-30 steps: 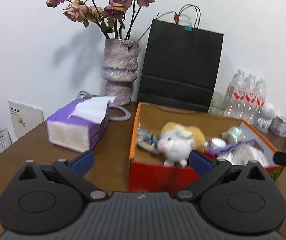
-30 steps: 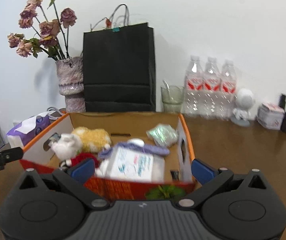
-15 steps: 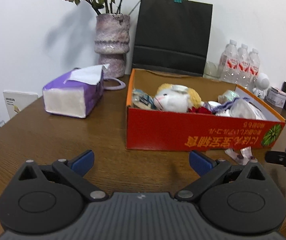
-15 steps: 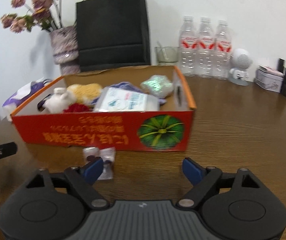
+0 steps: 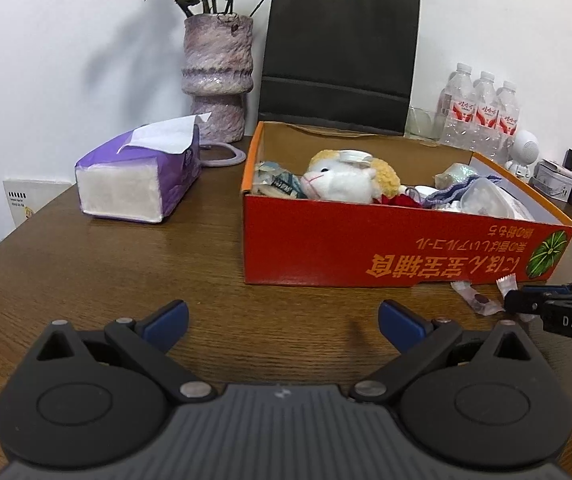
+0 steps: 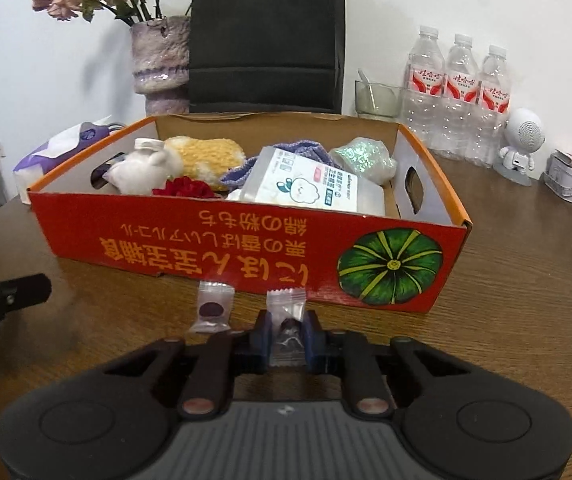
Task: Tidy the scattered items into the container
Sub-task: 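Grasp a clear candy wrapper with the right tool, then grasp the other clear candy wrapper with the left tool while the right tool holds its wrapper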
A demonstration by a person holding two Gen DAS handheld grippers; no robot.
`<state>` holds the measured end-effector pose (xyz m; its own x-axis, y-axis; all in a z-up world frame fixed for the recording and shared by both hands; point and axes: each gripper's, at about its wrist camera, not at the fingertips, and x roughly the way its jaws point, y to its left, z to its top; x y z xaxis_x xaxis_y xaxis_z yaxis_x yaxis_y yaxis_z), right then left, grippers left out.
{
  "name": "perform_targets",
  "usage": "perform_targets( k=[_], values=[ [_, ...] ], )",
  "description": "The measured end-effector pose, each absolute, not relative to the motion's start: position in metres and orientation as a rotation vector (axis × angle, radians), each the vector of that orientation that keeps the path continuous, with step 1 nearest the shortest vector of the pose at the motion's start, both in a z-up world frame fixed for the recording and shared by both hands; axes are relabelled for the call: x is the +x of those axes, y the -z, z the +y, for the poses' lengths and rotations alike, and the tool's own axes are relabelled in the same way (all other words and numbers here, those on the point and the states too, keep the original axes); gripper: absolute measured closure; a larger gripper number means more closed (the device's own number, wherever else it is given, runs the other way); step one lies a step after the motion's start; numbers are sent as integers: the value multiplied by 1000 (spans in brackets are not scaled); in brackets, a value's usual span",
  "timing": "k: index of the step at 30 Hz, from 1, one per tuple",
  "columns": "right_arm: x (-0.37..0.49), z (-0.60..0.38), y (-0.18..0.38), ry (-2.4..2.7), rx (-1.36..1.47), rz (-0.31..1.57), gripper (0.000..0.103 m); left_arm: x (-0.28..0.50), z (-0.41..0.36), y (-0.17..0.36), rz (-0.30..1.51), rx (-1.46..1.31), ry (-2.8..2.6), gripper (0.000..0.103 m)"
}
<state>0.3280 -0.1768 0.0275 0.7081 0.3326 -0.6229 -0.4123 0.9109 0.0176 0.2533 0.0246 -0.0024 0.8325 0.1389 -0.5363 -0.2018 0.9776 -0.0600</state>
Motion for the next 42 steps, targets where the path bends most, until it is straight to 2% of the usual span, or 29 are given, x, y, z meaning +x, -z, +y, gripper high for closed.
perform_targets(
  k=[3,16,18,21,24,28,30,32,42],
  values=[
    [328,-187,-30,-417,-104,661,91,257,11,0,561,-98,-166,0],
    [333,-246,-40,-389,-63,616,92,309,-81,0,625,-52,-102,0],
    [334,-255,-40,-390,-53,617,92,315,-88,4,643,-61,-119,5],
    [335,-262,-39,-397,-41,624,92,324,-94,9,677,-64,-156,8],
    [333,-264,-39,-410,-26,625,92,328,-97,12,692,-65,-176,23],
    [328,-261,-42,-426,-30,610,92,327,-101,11,689,-51,-173,38],
    [326,-260,-44,-429,-28,606,92,324,-102,9,681,-41,-153,63],
    [324,-261,-44,-433,-25,604,92,322,-102,8,679,-35,-132,80],
    [321,-258,-42,-439,-29,603,92,304,-86,7,670,-65,-94,82]
  ],
)
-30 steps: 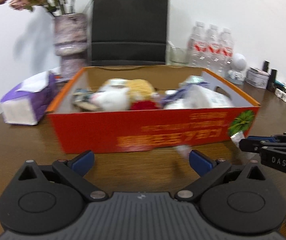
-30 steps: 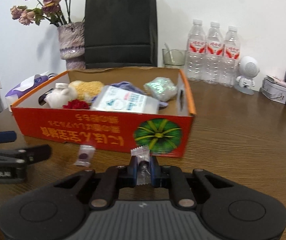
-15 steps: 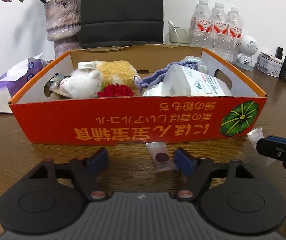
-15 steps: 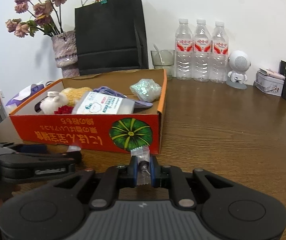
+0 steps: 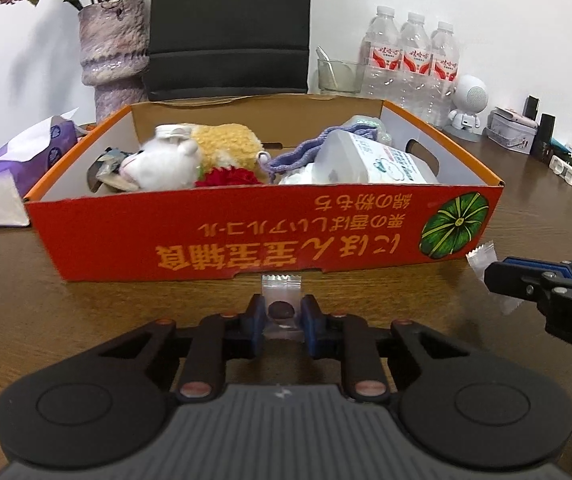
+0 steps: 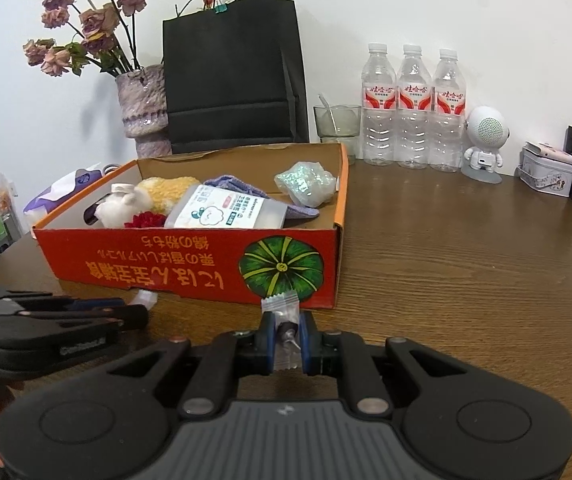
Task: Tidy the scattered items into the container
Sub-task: 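Grasp the other clear candy wrapper with the left tool while the right tool holds its wrapper, then carry both candy wrappers into the box and open both tools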
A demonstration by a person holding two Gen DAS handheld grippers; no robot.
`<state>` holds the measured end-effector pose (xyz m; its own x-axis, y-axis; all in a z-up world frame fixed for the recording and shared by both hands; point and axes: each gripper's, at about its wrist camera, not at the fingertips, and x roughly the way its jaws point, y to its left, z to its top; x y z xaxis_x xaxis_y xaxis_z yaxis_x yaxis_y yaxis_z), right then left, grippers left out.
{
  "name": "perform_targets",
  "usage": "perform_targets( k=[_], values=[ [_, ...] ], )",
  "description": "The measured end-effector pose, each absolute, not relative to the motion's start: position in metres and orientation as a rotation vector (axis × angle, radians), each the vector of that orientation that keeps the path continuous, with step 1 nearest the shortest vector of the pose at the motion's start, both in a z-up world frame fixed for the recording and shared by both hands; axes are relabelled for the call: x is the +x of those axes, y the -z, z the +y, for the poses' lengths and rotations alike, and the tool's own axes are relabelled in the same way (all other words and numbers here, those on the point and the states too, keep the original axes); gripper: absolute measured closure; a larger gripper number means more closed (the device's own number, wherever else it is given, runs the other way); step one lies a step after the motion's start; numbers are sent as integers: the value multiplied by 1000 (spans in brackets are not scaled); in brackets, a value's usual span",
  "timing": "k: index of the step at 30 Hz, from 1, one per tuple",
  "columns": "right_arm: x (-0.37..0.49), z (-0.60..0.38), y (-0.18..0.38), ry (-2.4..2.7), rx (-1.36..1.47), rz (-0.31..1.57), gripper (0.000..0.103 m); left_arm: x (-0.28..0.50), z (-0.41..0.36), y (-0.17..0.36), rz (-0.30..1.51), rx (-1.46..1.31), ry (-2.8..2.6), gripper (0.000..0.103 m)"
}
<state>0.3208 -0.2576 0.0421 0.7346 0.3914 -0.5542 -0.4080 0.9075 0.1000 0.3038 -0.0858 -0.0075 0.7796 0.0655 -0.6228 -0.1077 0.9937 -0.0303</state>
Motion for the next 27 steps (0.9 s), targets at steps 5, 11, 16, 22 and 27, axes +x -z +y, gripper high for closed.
perform_targets(
  k=[5,11,16,22,27],
  values=[
    [320,-254,-39,-425,-33,609,92,290,-71,4,651,-83,-92,82],
    [306,-240,-44,-432,-46,589,92,267,-53,-8,583,-94,-61,82],
    [289,-226,-57,-467,-20,550,92,251,-36,-27,516,-114,-21,82],
    [297,-202,-93,-506,19,482,92,253,-18,-60,413,-133,15,82],
    [328,-173,-114,-489,-4,452,92,279,-4,-81,330,-158,-8,82]
  ],
)
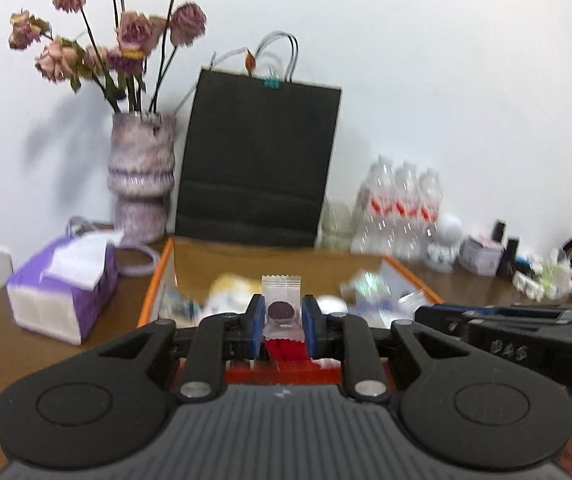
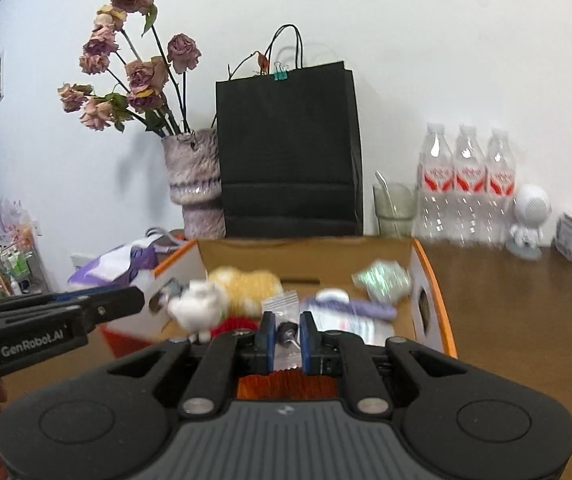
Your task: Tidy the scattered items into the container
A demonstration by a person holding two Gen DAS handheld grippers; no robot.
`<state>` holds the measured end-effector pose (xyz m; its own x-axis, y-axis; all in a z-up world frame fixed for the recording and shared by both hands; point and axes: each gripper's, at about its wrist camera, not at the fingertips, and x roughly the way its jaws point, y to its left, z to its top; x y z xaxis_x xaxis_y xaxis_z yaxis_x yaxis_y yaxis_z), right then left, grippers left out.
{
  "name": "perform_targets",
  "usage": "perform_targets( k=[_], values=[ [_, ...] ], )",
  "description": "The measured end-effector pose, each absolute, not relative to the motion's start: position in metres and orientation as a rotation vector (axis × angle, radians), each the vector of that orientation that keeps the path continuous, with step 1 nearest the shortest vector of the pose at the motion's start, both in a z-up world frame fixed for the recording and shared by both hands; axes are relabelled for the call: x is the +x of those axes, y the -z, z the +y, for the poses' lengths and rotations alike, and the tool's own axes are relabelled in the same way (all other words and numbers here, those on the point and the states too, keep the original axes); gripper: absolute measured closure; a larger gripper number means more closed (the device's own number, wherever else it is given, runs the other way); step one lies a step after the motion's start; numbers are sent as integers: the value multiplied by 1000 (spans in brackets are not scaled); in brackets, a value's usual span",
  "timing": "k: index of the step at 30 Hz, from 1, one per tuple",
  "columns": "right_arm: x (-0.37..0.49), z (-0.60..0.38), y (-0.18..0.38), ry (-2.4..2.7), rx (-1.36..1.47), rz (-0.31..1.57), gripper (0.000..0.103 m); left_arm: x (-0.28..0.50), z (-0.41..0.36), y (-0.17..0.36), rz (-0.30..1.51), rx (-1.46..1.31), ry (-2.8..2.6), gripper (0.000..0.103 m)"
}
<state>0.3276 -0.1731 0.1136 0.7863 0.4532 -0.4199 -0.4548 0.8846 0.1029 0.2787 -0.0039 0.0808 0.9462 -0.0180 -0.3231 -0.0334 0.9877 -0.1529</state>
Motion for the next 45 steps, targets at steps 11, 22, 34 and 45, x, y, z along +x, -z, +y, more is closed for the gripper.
perform_targets(
  k=[11,22,34,45],
  values=[
    [383,-137,-102,-427,-30,468,92,348,24,-56,400,-201,-70,82],
    [389,-147,-106,-396,-37,491,0,349,25,-58,431,-134,-173,0],
    [382,-152,-119,-404,-34,497,0,342,21,-68,433,-145,-142,0],
    [352,-157,-126,-419,-52,456,0,306,15,-74,379,-123,-158,0]
  ],
)
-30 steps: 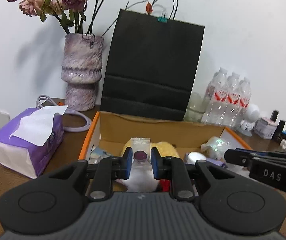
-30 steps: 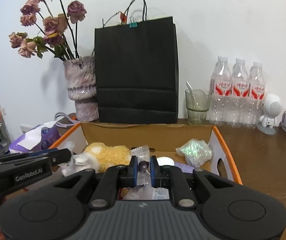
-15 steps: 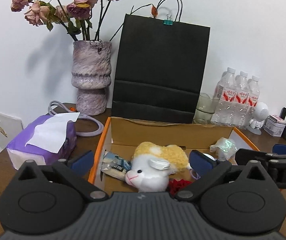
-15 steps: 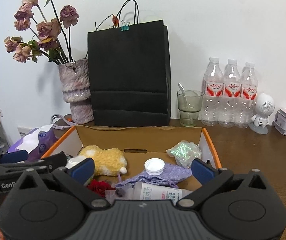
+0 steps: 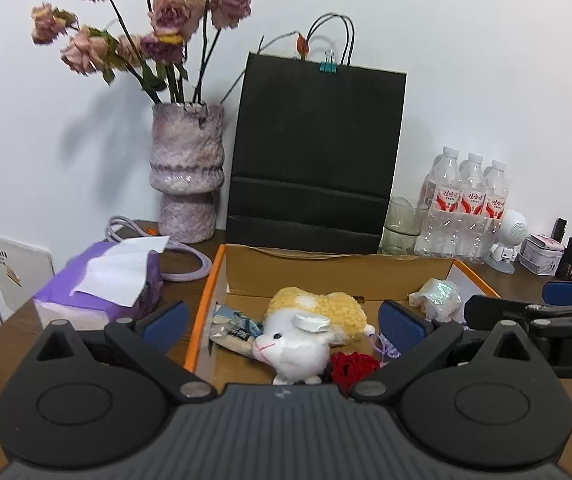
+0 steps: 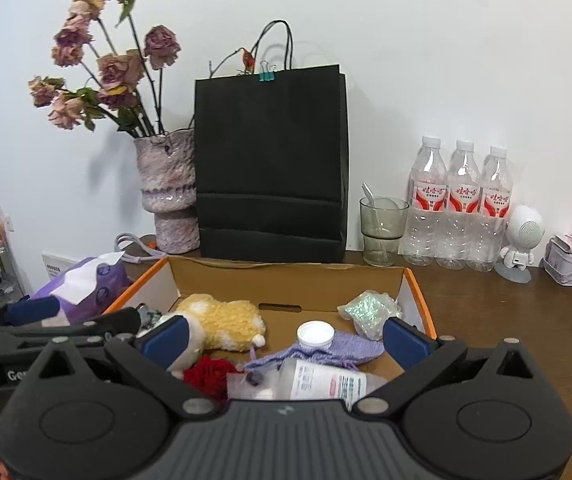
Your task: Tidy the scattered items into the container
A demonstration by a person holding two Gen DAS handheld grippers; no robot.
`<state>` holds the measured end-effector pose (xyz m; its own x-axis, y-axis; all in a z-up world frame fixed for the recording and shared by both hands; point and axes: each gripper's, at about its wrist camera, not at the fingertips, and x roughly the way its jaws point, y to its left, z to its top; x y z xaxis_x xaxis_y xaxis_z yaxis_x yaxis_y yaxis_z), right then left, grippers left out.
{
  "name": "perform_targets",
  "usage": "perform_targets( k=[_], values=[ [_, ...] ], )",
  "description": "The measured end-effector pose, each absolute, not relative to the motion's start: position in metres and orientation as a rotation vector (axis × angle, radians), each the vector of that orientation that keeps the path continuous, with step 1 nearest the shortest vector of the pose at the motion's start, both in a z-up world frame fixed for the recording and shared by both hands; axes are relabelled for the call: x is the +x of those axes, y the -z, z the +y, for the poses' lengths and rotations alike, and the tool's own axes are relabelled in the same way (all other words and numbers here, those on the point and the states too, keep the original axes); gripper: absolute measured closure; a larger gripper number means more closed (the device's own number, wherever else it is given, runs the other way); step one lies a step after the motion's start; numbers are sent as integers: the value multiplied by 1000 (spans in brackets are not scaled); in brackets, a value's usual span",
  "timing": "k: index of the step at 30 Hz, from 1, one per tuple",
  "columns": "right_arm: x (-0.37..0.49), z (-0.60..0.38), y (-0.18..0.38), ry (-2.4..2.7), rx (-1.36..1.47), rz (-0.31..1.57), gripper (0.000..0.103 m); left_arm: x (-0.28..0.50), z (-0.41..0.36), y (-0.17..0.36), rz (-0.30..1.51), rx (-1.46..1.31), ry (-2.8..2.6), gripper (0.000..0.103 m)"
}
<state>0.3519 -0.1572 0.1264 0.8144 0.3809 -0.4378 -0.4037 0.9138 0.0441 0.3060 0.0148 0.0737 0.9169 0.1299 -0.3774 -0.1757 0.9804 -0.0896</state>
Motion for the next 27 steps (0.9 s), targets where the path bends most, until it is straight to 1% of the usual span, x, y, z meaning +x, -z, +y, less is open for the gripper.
perform_targets(
  k=[4,10,15,20,27],
  values=[
    [327,-161,-118,-421,-77,431,0,282,13,-64,373,-120,-135,0],
    [289,-175,-80,-386,-90,382,0,252,4,-41,380,-56,-103,0],
    [275,-185,-52,-402,-94,432,0,233,2,-24,422,-72,-82,0],
    [257,-194,-48,-381,-83,389,0,214,-5,-12,393,-31,-113,0],
    [248,-187,-43,-369,-123,367,0,206,5,-12,370,-97,-154,0]
  ],
)
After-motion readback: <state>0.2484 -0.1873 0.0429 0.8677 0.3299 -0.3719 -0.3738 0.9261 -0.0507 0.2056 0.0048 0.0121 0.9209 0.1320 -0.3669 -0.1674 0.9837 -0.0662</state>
